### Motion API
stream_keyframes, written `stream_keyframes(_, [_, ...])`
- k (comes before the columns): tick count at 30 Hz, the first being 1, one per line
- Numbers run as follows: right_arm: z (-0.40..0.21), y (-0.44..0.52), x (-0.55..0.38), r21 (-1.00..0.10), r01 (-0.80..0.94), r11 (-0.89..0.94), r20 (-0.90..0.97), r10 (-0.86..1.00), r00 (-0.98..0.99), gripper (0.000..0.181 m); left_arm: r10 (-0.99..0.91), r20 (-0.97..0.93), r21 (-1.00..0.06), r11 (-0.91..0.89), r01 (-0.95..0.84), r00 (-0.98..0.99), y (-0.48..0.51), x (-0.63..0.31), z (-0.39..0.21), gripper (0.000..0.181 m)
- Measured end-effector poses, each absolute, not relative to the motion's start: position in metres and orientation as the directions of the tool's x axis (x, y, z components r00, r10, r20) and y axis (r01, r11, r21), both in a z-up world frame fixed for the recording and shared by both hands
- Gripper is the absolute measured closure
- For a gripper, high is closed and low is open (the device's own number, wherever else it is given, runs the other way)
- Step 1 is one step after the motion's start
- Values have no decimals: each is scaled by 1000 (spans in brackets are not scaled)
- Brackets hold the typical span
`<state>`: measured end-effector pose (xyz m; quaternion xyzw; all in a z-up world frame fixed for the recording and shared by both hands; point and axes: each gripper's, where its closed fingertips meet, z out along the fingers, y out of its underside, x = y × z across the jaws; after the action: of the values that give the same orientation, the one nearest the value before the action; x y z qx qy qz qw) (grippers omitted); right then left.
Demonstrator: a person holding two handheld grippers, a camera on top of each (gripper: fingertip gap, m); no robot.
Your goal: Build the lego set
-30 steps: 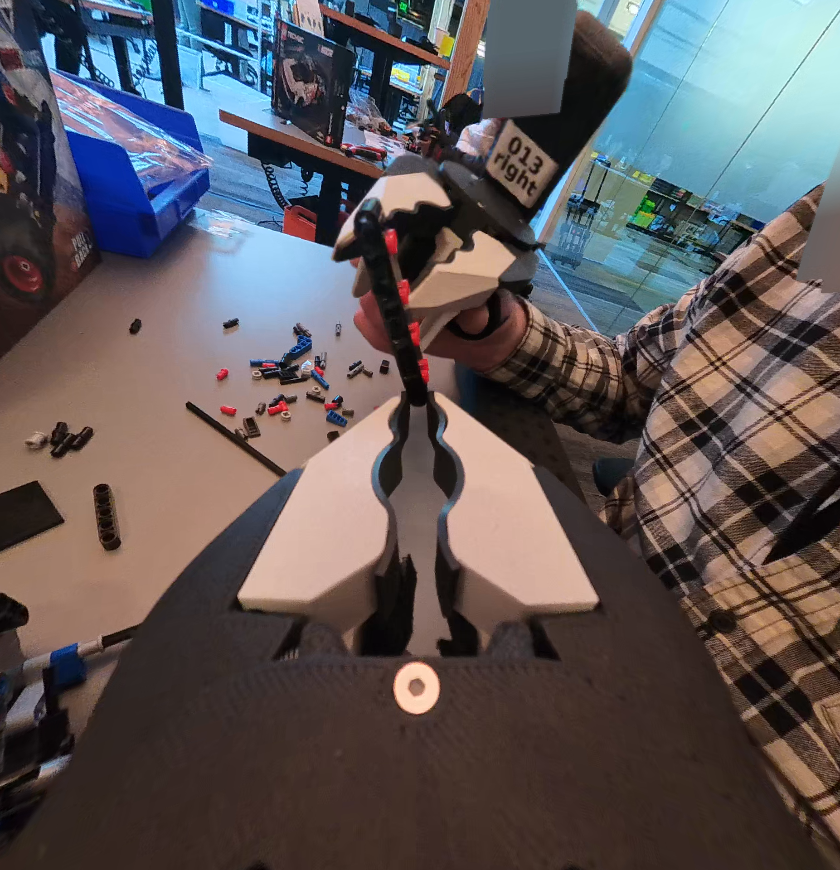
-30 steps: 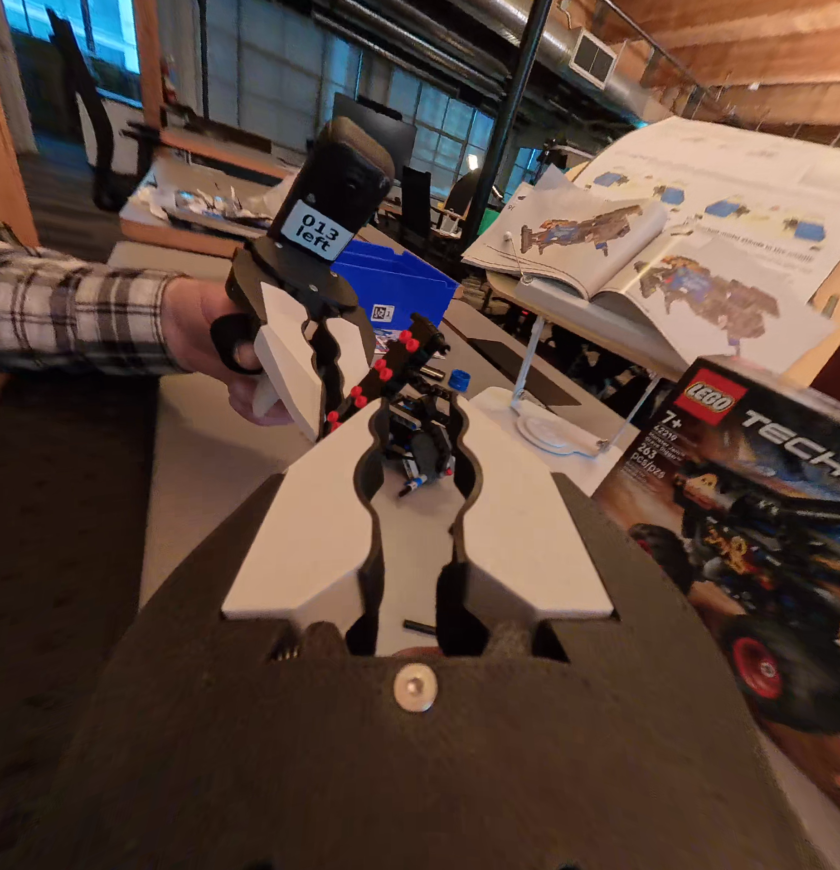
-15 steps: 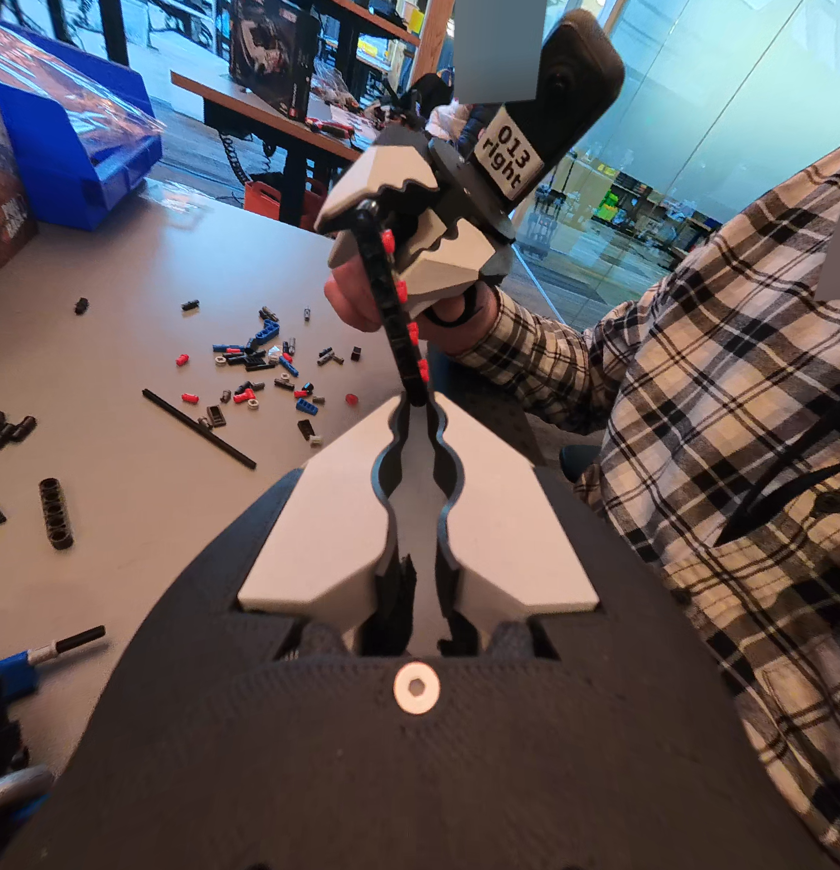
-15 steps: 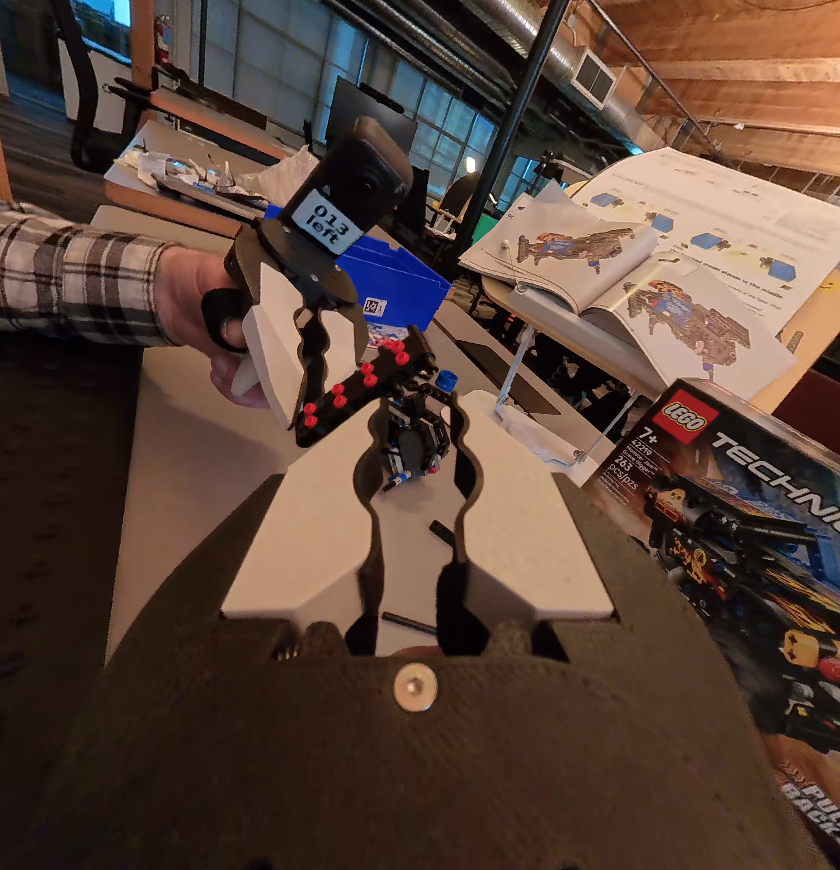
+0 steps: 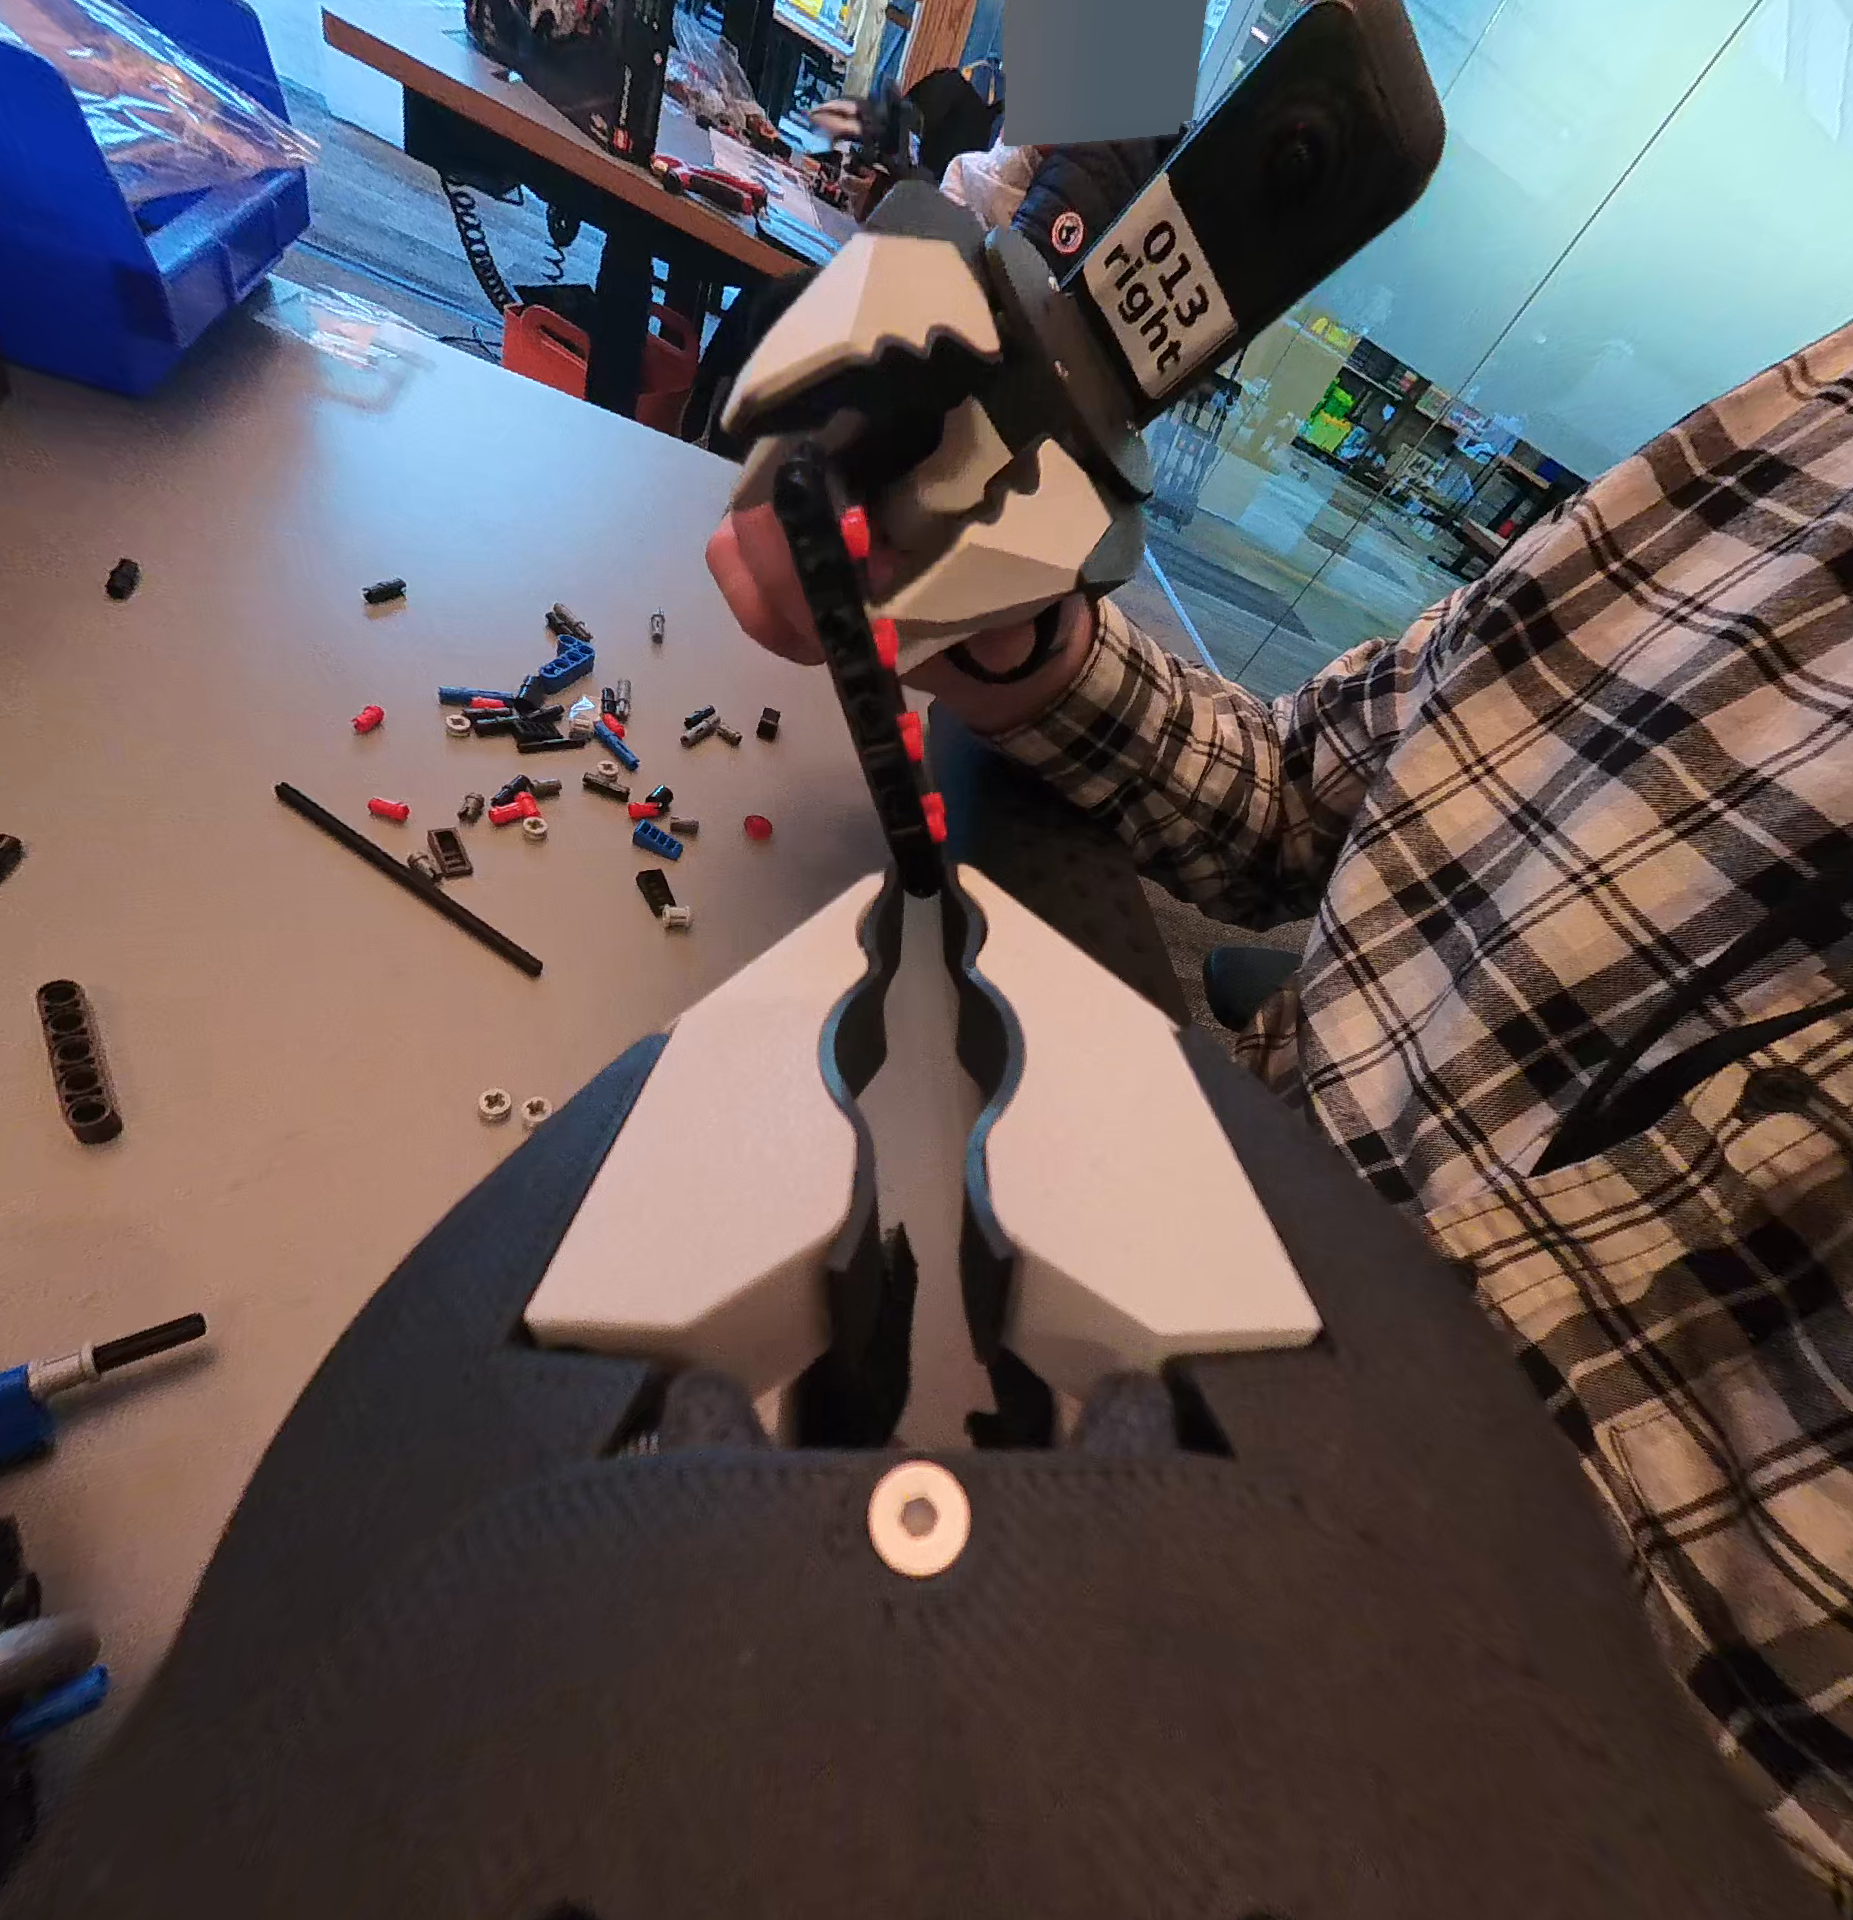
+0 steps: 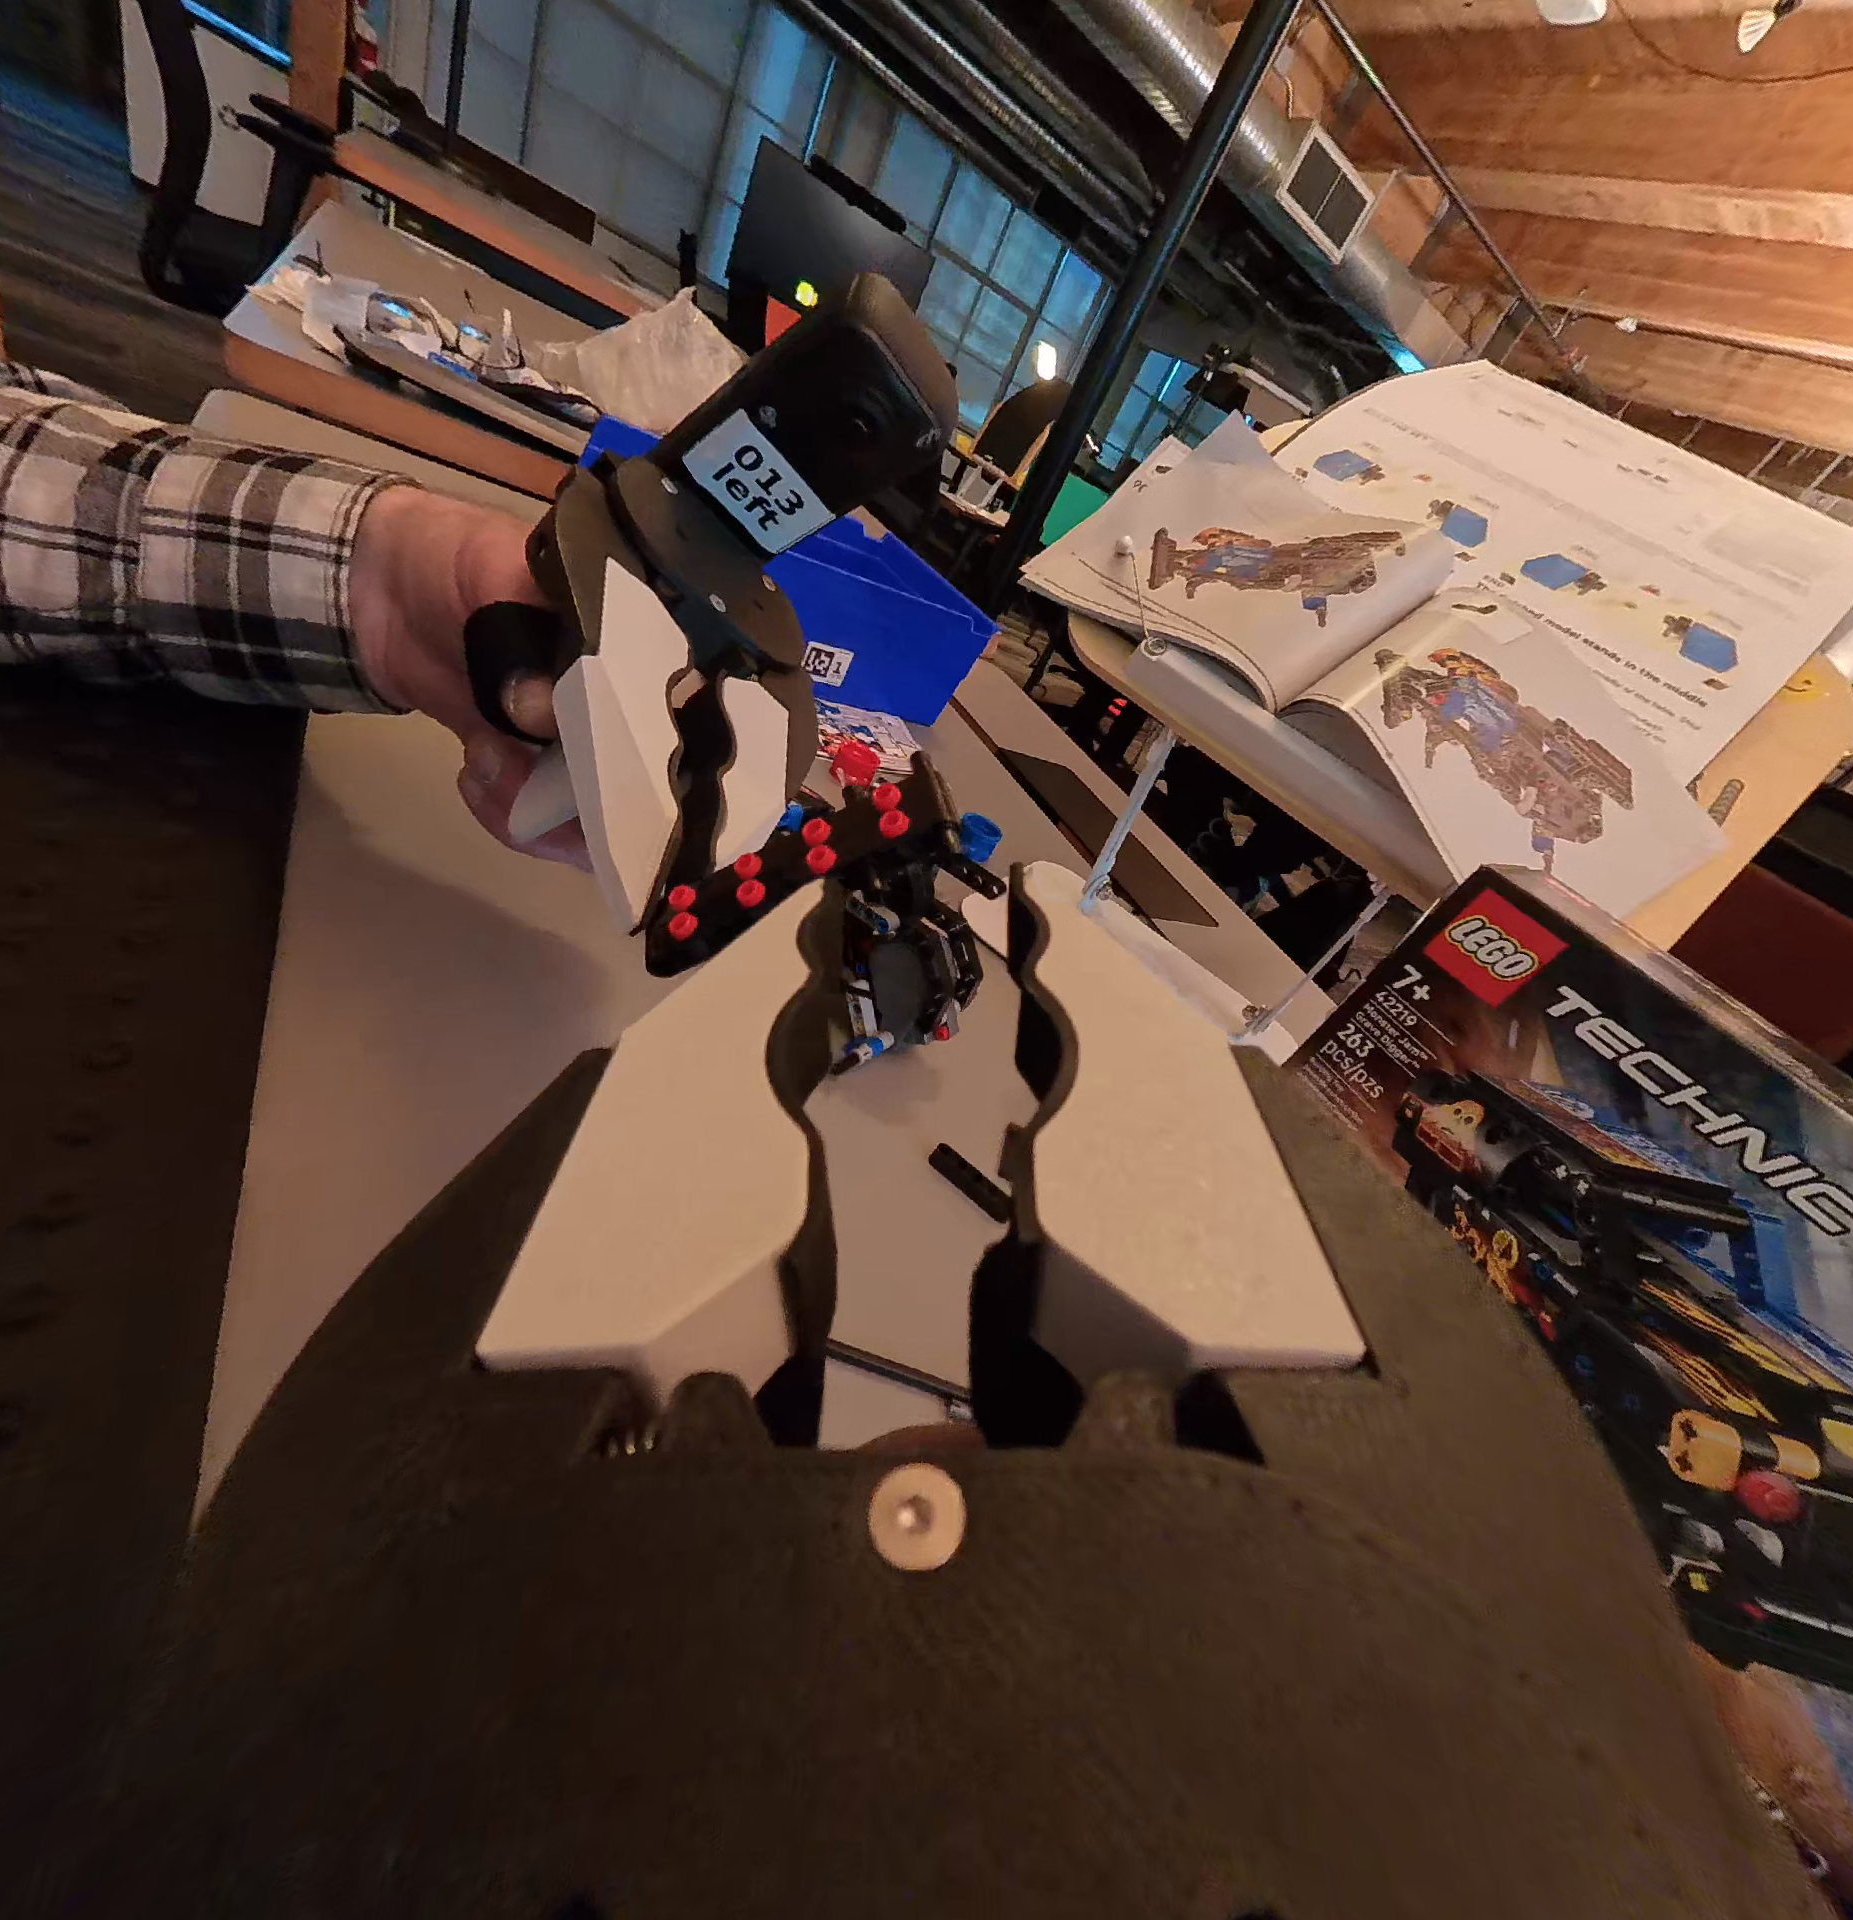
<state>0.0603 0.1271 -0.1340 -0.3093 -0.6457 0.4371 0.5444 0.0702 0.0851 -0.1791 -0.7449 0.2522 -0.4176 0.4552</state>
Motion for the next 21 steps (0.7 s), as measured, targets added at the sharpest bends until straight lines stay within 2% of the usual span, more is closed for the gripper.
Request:
stream_keyframes(12, [-151,108,52,-807,-48,589,583,781,-224,151,-727,435,-851,-524,-19,532,73,58,-183,176])
stream_keyframes(21, [-154,107,52,-781,-36,623,615,758,-217,155,-734,464,-836,-547,-27,497,69,63,-188,177])
